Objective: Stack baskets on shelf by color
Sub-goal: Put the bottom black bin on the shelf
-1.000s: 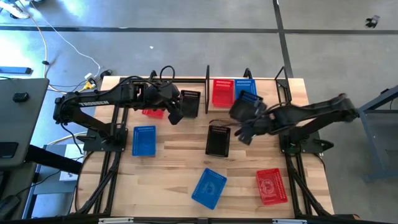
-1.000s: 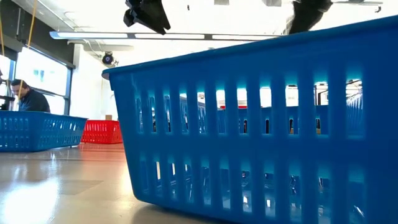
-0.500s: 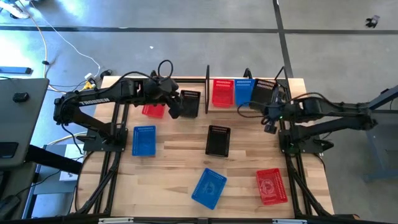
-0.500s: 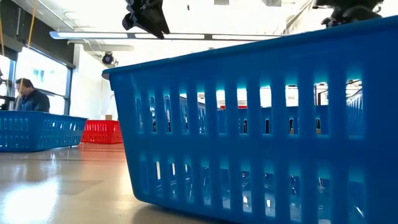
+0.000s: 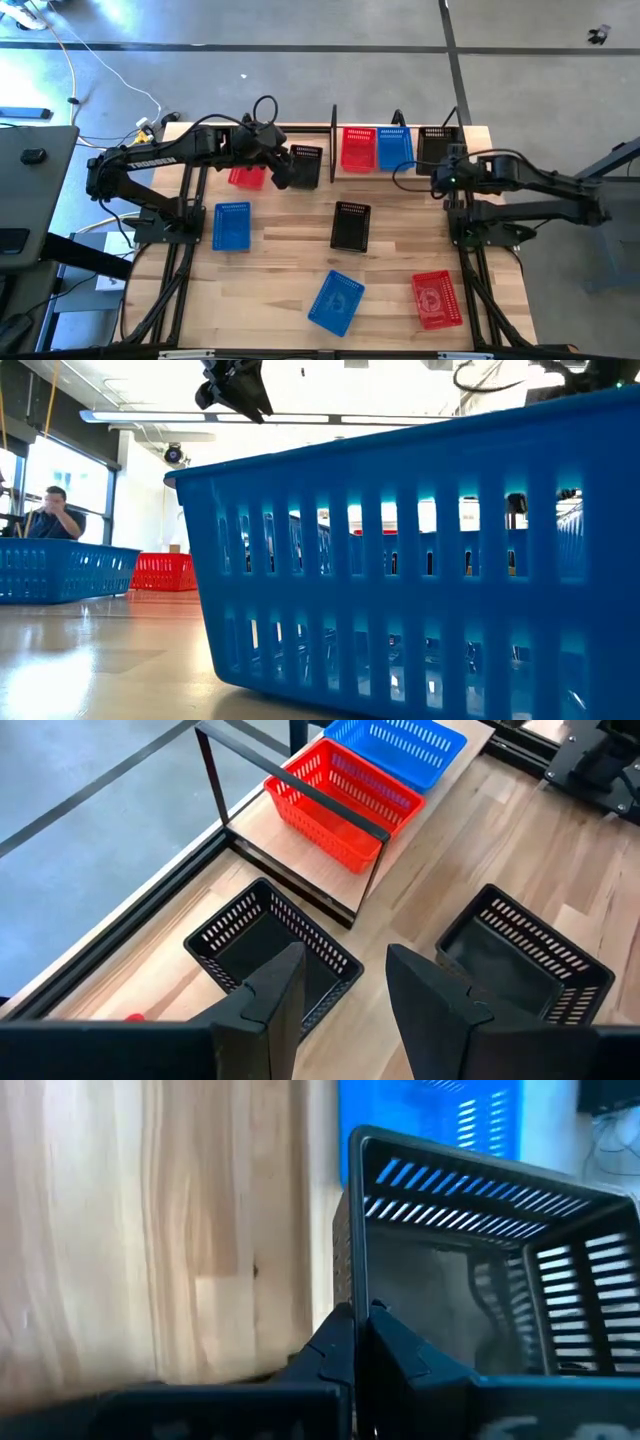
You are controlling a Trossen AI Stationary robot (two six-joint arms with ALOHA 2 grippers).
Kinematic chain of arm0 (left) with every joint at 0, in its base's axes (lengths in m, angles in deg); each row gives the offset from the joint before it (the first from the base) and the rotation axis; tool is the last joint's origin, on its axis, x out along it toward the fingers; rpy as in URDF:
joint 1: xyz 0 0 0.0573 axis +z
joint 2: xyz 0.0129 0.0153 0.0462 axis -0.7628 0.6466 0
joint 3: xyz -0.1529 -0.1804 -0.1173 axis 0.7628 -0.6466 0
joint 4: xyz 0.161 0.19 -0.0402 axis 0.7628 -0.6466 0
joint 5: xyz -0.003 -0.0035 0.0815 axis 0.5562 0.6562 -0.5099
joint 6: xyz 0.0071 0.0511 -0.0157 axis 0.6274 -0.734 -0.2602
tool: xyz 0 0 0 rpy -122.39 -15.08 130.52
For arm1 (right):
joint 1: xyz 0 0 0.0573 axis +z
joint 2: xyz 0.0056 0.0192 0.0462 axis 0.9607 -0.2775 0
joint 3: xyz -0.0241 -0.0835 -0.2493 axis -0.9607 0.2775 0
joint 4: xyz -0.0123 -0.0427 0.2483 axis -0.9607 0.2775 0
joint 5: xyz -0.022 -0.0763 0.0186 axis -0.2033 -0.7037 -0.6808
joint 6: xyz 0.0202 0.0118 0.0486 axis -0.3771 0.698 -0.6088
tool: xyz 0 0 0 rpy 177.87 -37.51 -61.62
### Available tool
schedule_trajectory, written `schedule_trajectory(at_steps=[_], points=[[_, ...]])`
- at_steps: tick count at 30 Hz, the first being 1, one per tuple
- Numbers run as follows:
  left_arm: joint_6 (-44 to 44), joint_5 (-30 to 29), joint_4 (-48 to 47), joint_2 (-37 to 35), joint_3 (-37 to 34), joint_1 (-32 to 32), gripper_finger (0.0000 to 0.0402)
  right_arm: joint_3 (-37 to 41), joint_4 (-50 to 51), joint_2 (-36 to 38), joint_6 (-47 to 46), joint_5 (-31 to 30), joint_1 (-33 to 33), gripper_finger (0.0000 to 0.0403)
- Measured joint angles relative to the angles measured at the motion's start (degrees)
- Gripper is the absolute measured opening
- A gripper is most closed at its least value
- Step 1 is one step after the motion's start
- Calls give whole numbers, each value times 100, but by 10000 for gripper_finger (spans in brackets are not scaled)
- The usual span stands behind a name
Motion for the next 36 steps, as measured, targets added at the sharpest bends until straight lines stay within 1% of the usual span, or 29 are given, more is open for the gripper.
schedule_trajectory(at_steps=[5, 10, 13, 17, 20, 23, 25, 29, 32, 36], points=[[14, -1, 16, 0, 0, 0, 131, 351, -52, 0, 369, 226, -373, 0], [27, -1, 126, 1, 0, 0, 131, 718, -521, 0, 885, 552, -704, 0], [131, -1, 141, 1, 0, 0, 131, 875, -789, 9, 1031, 556, -947, 0], [149, -1, 139, 2, 0, 0, 131, 896, -815, 102, 1052, 570, -1303, 0], [149, -1, 138, 2, 0, 0, 131, 896, -841, 210, 1370, 697, -1560, 0], [166, -1, 138, 2, 0, 0, 131, 896, -989, 232, 1673, 973, -1865, 0], [167, -1, 142, 2, 0, 0, 131, 896, -1080, 191, 1802, 1045, -2091, 0], [165, -1, 231, 2, 0, 0, 131, 896, -1113, 35, 1853, 1413, -2491, 0], [161, 2, 278, 2, 0, 0, 131, 896, -1115, -124, 1855, 1808, -2708, 0], [164, 76, 278, 2, 0, -7, 131, 896, -1116, -307, 2018, 2016, -2925, 0]])
